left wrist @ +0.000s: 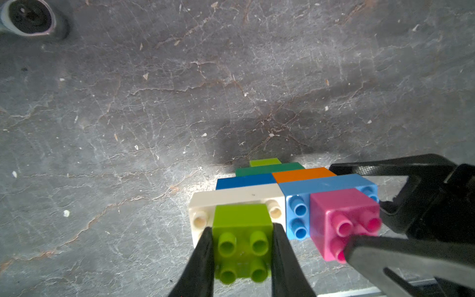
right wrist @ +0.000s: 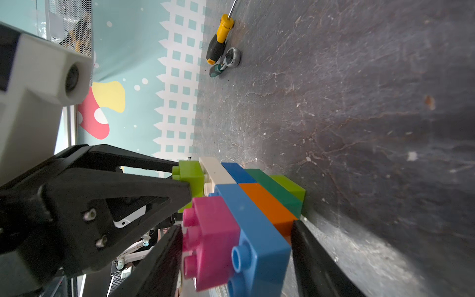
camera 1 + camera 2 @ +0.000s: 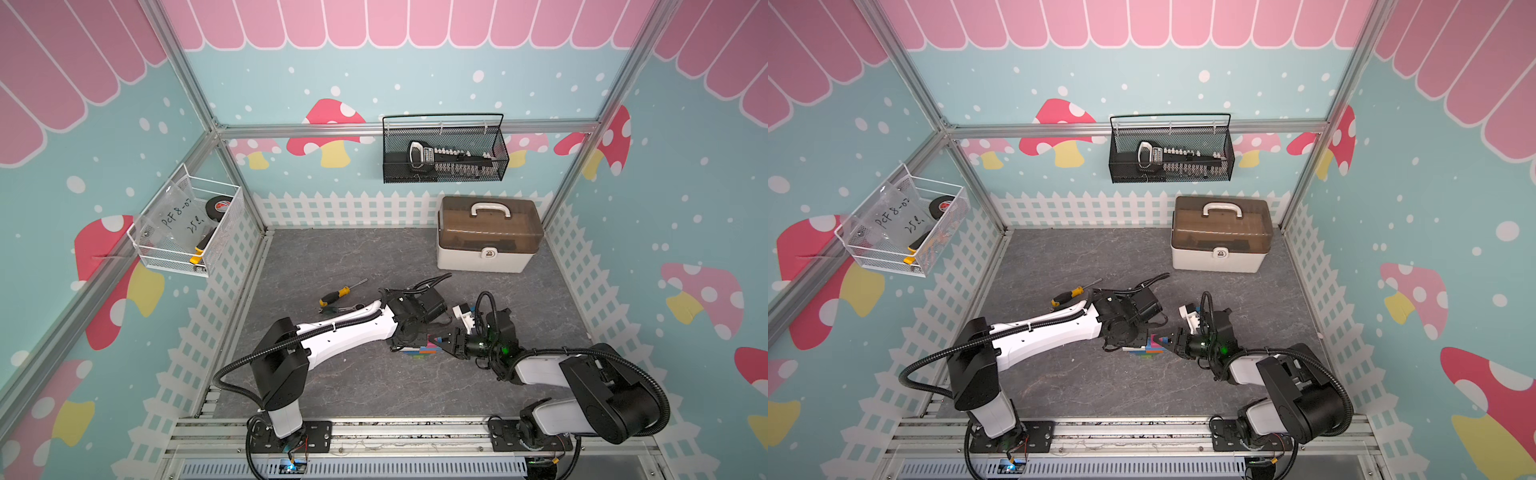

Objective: Assemble a heart with lego
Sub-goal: Assemble the lego brick with the lego brick.

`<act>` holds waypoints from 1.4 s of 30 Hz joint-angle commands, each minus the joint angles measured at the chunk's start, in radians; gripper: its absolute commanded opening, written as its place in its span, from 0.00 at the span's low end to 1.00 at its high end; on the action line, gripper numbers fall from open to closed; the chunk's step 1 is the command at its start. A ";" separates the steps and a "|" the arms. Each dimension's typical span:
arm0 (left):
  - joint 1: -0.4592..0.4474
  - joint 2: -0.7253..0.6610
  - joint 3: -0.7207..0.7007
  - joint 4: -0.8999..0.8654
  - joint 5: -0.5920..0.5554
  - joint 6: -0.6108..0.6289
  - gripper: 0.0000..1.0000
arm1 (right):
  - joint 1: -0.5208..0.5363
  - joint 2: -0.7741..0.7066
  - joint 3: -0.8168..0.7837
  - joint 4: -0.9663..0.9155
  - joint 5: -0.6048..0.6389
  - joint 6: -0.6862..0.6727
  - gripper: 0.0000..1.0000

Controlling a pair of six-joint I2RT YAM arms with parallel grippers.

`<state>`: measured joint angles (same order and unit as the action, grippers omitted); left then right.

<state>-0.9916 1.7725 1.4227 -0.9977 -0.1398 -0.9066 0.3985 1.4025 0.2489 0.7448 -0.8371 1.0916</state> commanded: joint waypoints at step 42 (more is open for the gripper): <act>-0.017 -0.059 -0.086 0.040 -0.067 -0.045 0.14 | 0.003 -0.047 0.007 -0.155 0.003 -0.069 0.63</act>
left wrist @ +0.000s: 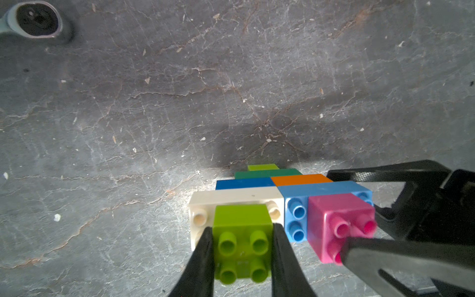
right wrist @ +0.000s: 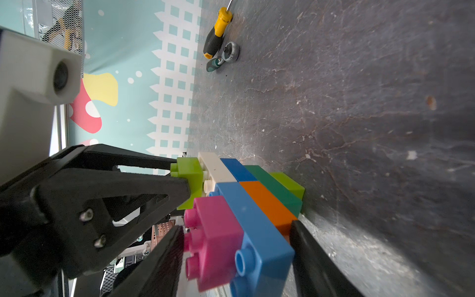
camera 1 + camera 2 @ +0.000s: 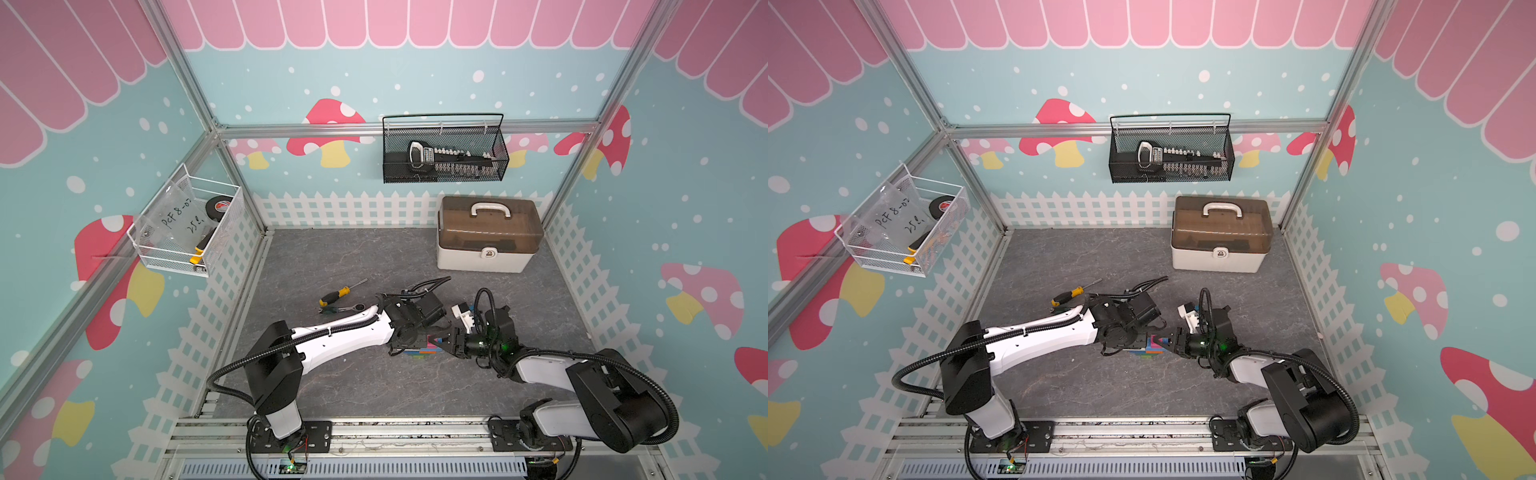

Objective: Assemble a heart with lego
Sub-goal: Assemble the lego brick with the lego brick.

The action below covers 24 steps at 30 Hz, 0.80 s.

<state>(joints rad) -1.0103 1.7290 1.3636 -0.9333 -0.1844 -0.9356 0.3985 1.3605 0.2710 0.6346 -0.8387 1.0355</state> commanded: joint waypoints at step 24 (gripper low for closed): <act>-0.028 0.077 0.000 -0.067 0.015 0.012 0.20 | 0.004 -0.004 -0.010 -0.046 -0.005 -0.014 0.62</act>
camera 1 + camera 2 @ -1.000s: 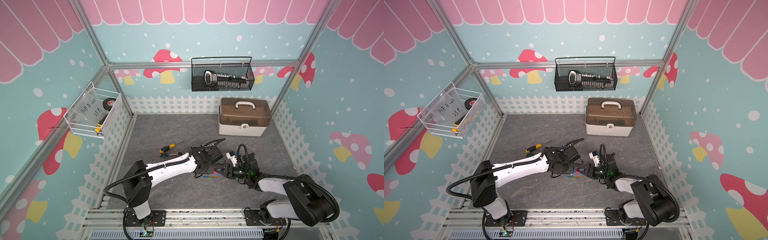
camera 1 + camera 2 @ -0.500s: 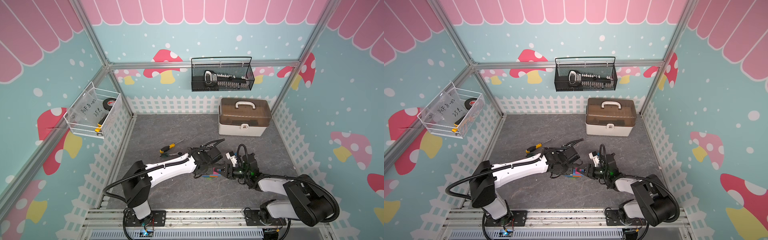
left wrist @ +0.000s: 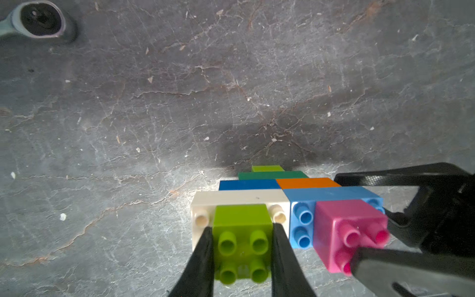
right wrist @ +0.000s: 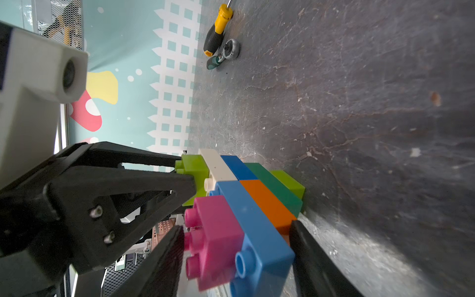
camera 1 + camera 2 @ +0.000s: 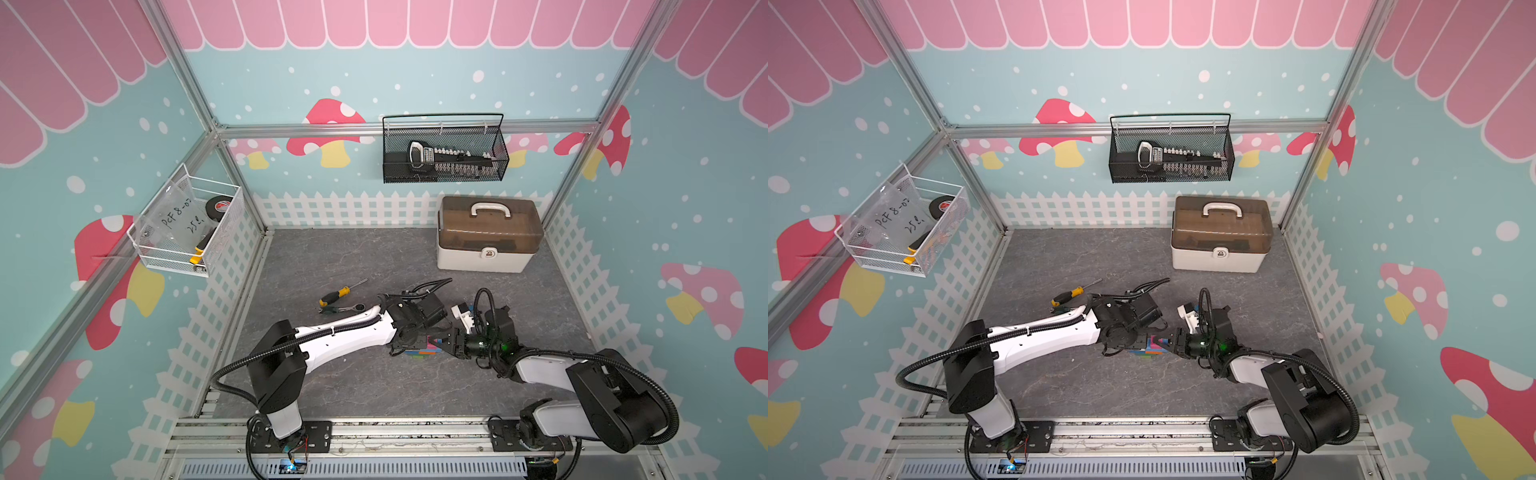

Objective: Assemble a heart with lego
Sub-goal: Assemble the lego brick with the lego brick.

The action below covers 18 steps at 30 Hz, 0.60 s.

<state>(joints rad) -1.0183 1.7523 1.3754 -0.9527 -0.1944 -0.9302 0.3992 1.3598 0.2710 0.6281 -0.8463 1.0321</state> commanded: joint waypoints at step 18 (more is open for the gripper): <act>-0.017 -0.099 0.016 0.031 -0.044 0.161 0.72 | 0.002 -0.047 0.010 -0.102 0.014 -0.040 0.63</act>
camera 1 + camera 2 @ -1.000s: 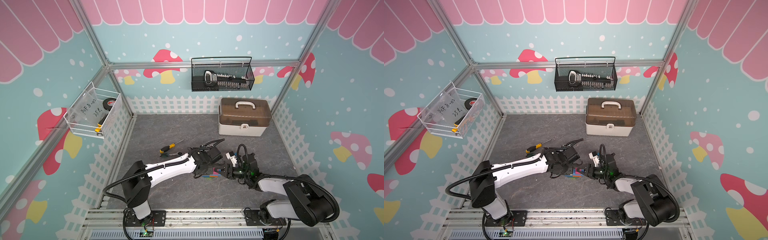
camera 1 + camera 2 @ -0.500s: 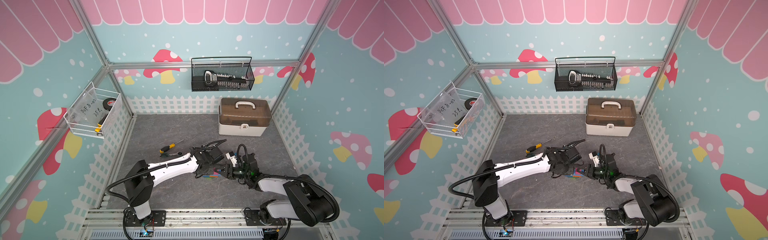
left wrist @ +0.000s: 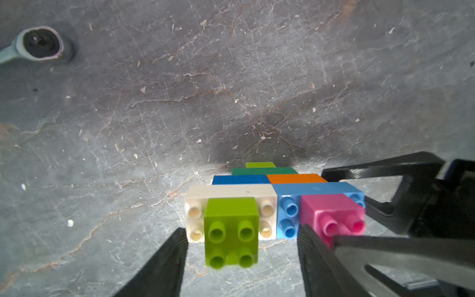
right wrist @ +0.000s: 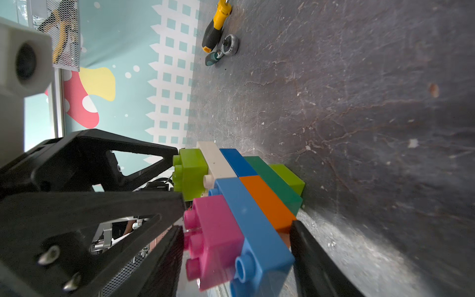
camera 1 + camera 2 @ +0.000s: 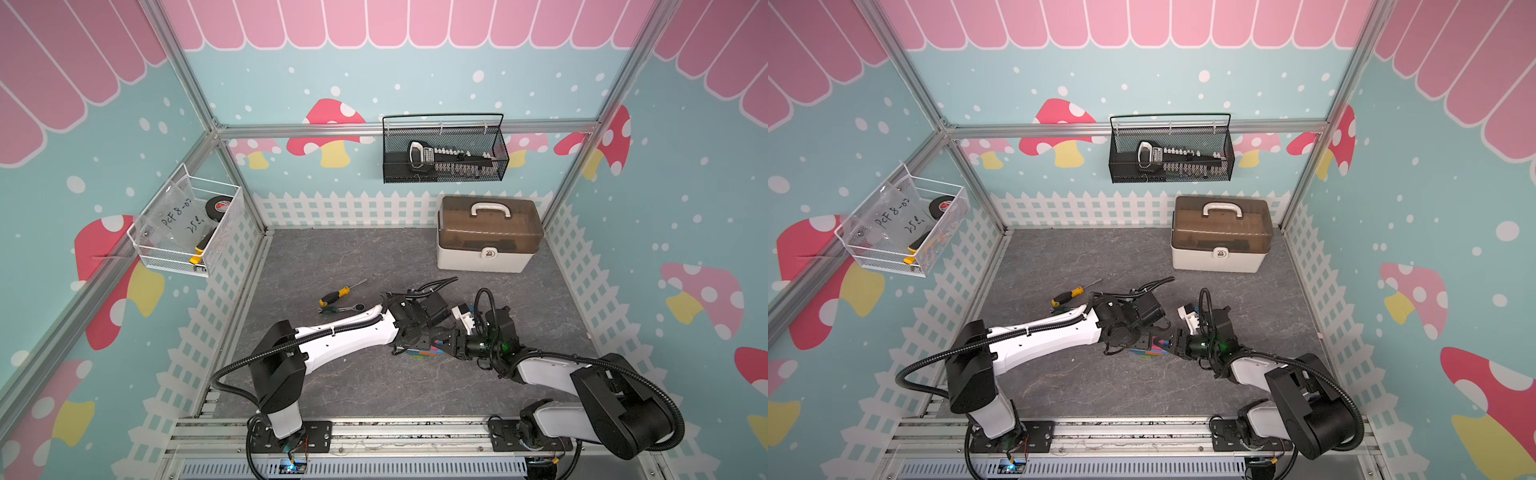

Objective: Assemble a heart with lego
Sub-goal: Assemble the lego brick with the lego brick.

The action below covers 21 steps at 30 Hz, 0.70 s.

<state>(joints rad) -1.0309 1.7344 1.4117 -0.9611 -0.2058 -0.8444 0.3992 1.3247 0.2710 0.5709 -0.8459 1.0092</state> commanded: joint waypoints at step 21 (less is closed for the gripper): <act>0.378 -0.470 -0.601 0.554 0.666 1.555 0.91 | -0.003 -0.084 0.084 -0.197 0.036 -0.087 0.81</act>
<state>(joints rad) -0.6762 1.2266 0.8028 -0.4522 0.2985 0.4202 0.3988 1.2804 0.3260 0.4225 -0.8223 0.9573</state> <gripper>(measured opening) 0.905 0.797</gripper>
